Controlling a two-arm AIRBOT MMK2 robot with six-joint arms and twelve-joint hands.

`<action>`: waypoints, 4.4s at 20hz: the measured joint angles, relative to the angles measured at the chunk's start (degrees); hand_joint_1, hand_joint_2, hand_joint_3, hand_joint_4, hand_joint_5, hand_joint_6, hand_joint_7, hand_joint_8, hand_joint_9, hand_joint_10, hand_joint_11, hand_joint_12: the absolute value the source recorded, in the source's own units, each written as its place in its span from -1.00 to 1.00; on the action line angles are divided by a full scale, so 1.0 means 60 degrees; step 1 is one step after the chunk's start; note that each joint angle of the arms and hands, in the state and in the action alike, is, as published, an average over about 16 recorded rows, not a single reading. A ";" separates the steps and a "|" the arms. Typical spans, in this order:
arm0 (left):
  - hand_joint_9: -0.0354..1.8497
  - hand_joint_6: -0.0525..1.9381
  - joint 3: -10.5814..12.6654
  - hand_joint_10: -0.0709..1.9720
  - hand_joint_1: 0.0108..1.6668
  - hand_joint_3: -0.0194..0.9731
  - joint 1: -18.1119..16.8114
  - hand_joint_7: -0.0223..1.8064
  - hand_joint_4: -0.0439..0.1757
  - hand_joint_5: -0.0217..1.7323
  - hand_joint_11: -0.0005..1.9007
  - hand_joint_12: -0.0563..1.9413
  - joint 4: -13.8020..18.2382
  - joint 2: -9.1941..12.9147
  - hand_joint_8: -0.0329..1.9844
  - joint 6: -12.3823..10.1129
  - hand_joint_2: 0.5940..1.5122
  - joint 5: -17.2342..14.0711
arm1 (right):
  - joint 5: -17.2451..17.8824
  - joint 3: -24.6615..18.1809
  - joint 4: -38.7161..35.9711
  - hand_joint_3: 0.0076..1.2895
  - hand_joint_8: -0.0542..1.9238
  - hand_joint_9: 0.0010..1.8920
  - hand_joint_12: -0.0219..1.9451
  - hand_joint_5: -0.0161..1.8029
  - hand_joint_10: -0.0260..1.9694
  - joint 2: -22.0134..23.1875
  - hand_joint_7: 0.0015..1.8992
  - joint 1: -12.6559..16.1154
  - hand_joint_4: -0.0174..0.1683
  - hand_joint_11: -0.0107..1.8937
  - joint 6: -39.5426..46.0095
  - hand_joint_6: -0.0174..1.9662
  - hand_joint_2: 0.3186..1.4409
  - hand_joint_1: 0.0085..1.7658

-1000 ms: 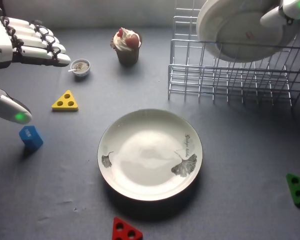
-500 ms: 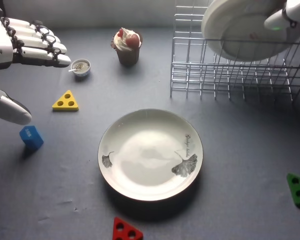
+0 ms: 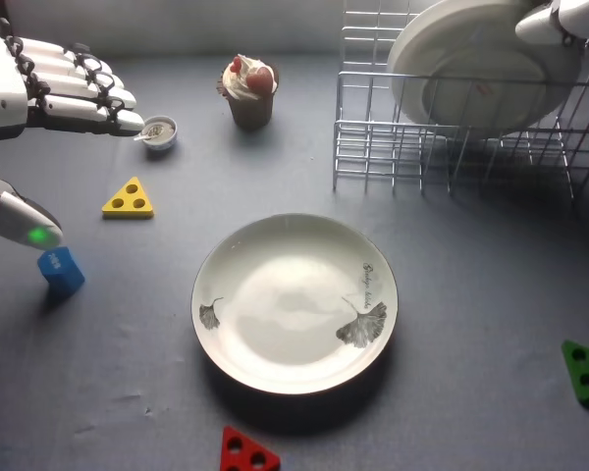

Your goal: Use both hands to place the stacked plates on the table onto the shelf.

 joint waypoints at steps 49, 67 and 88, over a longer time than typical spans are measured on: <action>-0.78 -0.94 -0.2650 -0.92 -0.99 -0.97 0.0984 -0.78 -0.60 -0.79 -0.81 -0.93 0.1024 0.0432 -0.97 0.0361 -0.18 -0.1389 | 0.3412 -0.5495 -0.6748 -0.99 -0.93 -0.70 -0.98 -0.73 -0.96 0.2513 -0.71 -0.3428 -0.77 -0.64 -0.1106 -0.96 -0.14 0.11; -0.81 -0.94 -0.3130 -0.92 -0.99 -0.97 0.1680 -0.81 -0.60 -0.81 -0.82 -0.93 0.0989 0.0223 -0.97 0.1067 -0.18 0.0013 | 0.3422 -0.5973 -0.6563 -0.99 -0.93 -0.76 -0.98 -0.79 -0.96 0.2967 -0.78 -0.3609 -0.77 -0.70 -0.0305 -0.96 -0.08 0.20; -0.81 -0.97 -0.3296 -0.93 -0.99 -0.97 0.2449 -0.81 -0.70 -0.84 -0.85 -0.95 0.1502 0.0043 -0.97 0.1295 -0.17 0.0451 | 0.3432 -0.5899 -0.8744 -0.99 -0.93 -0.77 -0.95 -0.76 -0.96 0.2630 -0.79 -0.3361 -0.77 -0.69 -0.0704 -0.96 -0.04 0.23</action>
